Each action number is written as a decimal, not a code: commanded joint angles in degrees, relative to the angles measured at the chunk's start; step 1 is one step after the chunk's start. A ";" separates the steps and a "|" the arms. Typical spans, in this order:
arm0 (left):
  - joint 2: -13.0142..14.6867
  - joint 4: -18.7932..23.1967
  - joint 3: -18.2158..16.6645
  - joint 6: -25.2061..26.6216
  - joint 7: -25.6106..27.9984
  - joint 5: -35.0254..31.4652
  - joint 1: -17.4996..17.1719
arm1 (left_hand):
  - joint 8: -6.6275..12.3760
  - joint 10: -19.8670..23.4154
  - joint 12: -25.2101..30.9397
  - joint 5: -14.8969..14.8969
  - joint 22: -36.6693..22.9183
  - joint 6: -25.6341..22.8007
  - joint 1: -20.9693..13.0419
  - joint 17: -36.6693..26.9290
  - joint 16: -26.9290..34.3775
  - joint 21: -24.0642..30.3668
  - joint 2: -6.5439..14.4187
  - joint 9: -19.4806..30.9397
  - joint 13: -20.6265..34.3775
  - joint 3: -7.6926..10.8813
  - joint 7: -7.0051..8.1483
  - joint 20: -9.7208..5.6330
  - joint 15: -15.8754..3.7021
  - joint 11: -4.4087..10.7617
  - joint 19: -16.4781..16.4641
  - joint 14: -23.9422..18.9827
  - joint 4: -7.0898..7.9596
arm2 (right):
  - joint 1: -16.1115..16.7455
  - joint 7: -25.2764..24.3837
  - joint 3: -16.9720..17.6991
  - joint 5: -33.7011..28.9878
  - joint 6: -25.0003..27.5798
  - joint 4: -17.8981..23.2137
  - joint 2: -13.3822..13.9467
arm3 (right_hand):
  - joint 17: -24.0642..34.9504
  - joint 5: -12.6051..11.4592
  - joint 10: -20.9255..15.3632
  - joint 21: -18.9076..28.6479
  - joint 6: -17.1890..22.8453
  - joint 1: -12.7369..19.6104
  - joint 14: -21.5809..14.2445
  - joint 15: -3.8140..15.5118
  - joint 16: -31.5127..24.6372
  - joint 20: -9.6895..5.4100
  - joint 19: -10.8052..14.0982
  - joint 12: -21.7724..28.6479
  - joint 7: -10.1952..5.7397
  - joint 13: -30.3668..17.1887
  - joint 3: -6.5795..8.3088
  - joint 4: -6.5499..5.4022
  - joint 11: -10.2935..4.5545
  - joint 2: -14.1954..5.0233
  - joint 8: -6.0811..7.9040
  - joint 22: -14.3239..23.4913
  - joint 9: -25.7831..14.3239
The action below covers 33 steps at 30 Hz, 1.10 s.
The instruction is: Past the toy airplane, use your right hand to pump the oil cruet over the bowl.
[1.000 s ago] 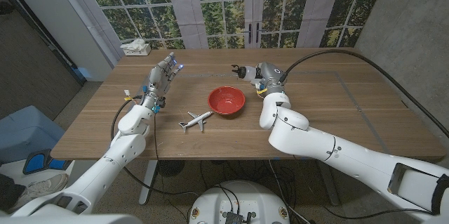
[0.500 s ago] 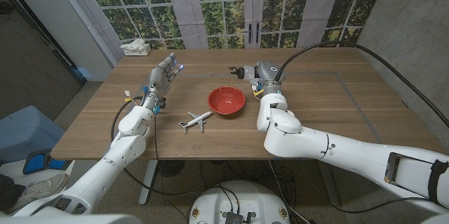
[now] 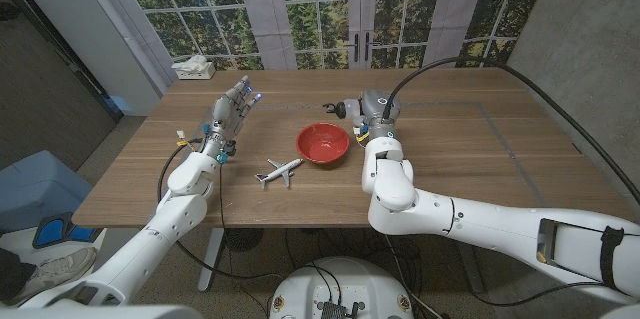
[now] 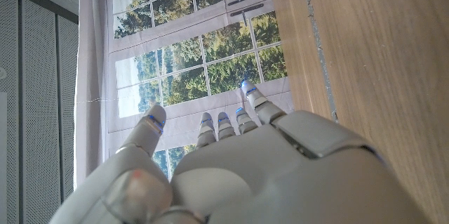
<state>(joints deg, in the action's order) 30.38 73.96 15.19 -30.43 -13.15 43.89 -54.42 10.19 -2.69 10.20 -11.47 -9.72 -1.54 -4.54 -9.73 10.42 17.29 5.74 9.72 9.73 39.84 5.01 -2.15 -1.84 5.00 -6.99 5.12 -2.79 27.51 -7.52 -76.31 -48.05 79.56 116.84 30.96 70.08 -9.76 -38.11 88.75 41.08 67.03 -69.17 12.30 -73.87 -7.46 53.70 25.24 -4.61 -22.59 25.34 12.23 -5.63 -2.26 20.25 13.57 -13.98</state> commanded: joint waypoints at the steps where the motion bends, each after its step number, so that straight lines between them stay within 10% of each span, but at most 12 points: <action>1: 0.32 0.71 -0.26 -0.32 0.08 0.03 -0.69 | 0.18 0.00 0.55 -0.24 -0.20 -0.10 0.49 -0.10 -0.21 -0.20 2.90 0.09 0.22 0.18 0.27 -1.66 -3.71 0.15 -0.69 0.14 -0.38 | -0.44 12.22 -3.71 -21.32 0.43 -6.27 -2.37 | 0.13 -0.28 -10.78 -0.23 0.56 3.05 0.56 0.21 -0.44 -5.05 -0.38 0.26 -0.72 -16.65 3.40 -3.14 -0.58 -6.08 -0.29 -0.12 -0.15; 17: 0.43 1.42 -0.48 -0.77 0.13 0.15 -1.43 | 0.16 -0.01 0.54 -0.24 -0.21 -0.06 0.48 -0.09 -0.21 -0.48 2.93 0.09 0.22 0.20 0.28 -1.64 -3.73 0.12 -0.80 0.13 -0.43 | 5.93 25.14 3.90 -37.51 -8.96 -10.06 -4.89 | 0.10 -0.26 -10.73 -0.13 0.41 2.87 0.70 0.23 -0.57 -5.06 -0.43 -0.48 -1.18 -16.59 3.57 -3.12 -0.92 -6.10 -0.59 -0.20 -0.20; 19: 0.44 1.62 -0.54 -0.83 0.28 0.15 -1.62 | 0.16 -0.02 0.54 -0.24 -0.21 -0.05 0.51 -0.09 -0.21 -0.53 2.92 0.09 0.22 0.19 0.31 -1.62 -3.77 0.17 -0.81 0.12 -0.42 | 6.41 30.47 4.31 -53.77 -11.13 -17.95 -5.99 | 0.10 -0.26 -10.85 -0.17 0.47 2.84 0.71 0.23 -0.59 -5.06 -0.46 -0.57 -1.13 -16.50 3.58 -3.11 -0.91 -6.09 -0.60 -0.26 -0.20; 33: 0.90 3.47 -1.02 -1.23 1.48 -0.10 -3.37 | 0.17 -0.04 0.53 -0.24 -0.22 -0.07 0.46 -0.06 -0.22 -0.80 2.98 0.09 0.22 0.21 0.34 -1.61 -3.78 0.12 -0.92 0.12 -0.50 | 18.23 25.39 19.44 -54.17 -24.88 -15.01 -12.03 | 0.07 -0.22 -11.16 -0.18 0.61 2.61 0.73 0.22 -0.71 -5.05 -0.43 -0.93 -1.22 -16.66 3.64 -3.16 -1.30 -6.10 -0.74 -0.48 -0.24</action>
<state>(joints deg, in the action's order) 30.98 76.25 14.48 -31.30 -12.43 44.01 -56.66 10.19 -2.69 10.20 -11.47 -9.72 -1.54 -4.54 -9.61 10.42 16.50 5.74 9.72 9.73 40.02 5.01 -2.25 -1.84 5.00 -7.51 5.12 -2.96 38.97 17.55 -65.39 -93.85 63.19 103.93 22.93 70.02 -9.69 -38.11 88.75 41.54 67.03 -68.87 12.61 -74.27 -7.68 53.50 24.33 -5.47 -24.40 25.33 12.23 -5.64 -2.26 19.44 13.03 -14.00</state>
